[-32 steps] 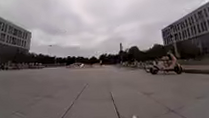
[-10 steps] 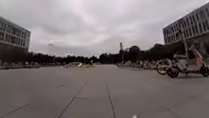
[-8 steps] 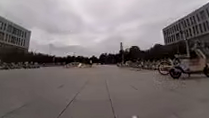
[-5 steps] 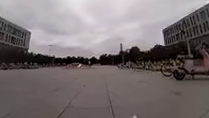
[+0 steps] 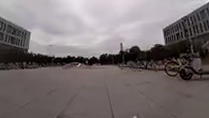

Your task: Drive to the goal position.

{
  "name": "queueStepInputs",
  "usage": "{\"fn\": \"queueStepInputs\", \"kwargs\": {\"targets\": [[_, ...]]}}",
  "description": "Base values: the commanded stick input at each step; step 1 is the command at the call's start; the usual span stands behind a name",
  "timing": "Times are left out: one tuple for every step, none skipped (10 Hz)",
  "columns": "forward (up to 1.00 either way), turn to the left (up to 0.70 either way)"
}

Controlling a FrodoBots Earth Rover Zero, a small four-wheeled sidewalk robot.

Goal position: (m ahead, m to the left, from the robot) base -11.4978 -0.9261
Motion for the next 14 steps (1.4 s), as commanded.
{"fn": "queueStepInputs", "kwargs": {"targets": [[0.7, 0.0], [0.7, 0.0], [0.7, 0.0], [0.7, 0.0], [0.7, 0.0], [0.7, 0.0], [0.7, 0.0], [0.7, 0.0], [0.7, 0.0], [0.52, 0.0], [0.45, 0.0], [0.45, 0.0], [0.16, 0.0], [0.0, 0.0]]}}
